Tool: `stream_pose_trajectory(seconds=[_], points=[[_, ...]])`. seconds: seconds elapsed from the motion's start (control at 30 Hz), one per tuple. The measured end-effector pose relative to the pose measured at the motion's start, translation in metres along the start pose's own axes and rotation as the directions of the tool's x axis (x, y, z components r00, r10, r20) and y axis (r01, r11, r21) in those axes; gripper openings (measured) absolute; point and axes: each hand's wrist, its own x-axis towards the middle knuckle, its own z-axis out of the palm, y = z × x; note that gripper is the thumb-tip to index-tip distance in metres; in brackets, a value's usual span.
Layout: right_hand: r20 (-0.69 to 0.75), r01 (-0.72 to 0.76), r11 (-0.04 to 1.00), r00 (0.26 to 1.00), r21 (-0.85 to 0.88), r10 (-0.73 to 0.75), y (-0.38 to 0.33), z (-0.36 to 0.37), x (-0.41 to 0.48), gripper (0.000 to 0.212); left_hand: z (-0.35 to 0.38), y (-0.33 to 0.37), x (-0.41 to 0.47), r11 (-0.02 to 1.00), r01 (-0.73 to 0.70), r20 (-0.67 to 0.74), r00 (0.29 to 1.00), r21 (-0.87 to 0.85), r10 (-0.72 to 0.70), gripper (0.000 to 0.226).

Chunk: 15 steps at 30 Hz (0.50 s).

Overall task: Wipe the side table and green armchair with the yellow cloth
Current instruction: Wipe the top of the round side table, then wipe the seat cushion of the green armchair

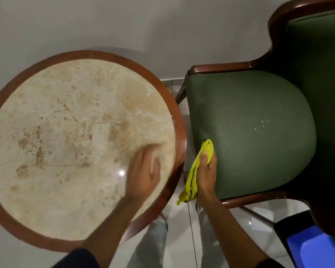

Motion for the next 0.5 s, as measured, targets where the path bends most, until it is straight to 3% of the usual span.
stream_pose_trajectory(seconds=[0.1, 0.13, 0.2, 0.23, 0.27, 0.37, 0.43, 0.5], points=[[0.076, 0.088, 0.995, 0.994, -0.042, -0.084, -0.019, -0.034, 0.007, 0.05, 0.027, 0.075, -0.012, 0.882, 0.277, 0.203, 0.956, -0.382, -0.212, 0.026], [0.089, 0.14, 0.987, 0.987, -0.073, -0.133, -0.024, -0.047, 0.009, 0.051, 0.037, 0.096, -0.008, 0.792, 0.371, 0.268, 0.925, -0.484, -0.27, 0.024], [0.108, 0.241, 0.96, 0.968, -0.145, -0.227, -0.031, -0.072, 0.015, 0.052, 0.053, 0.134, 0.007, 0.514, 0.547, 0.421, 0.837, -0.661, -0.35, 0.018], [0.114, 0.267, 0.948, 0.962, -0.173, -0.25, -0.034, -0.084, 0.019, 0.05, 0.061, 0.146, 0.015, 0.386, 0.606, 0.497, 0.794, -0.695, -0.351, 0.016], [0.12, 0.276, 0.941, 0.959, -0.197, -0.257, -0.036, -0.094, 0.023, 0.048, 0.069, 0.154, 0.022, 0.331, 0.645, 0.546, 0.762, -0.689, -0.35, 0.016], [0.125, 0.353, 0.877, 0.936, -0.326, -0.33, -0.038, -0.128, 0.045, 0.046, 0.105, 0.18, 0.034, 0.441, 0.684, 0.573, 0.729, -0.581, -0.375, 0.025], [0.048, 0.396, 0.797, 0.905, -0.456, -0.423, -0.039, -0.147, 0.063, 0.046, 0.128, 0.199, 0.043, 0.529, 0.661, 0.583, 0.739, -0.532, -0.338, 0.032], [-0.031, 0.349, 0.715, 0.888, -0.605, -0.459, -0.037, -0.158, 0.082, 0.046, 0.149, 0.21, 0.054, 0.659, 0.597, 0.582, 0.761, -0.457, -0.285, 0.039]])
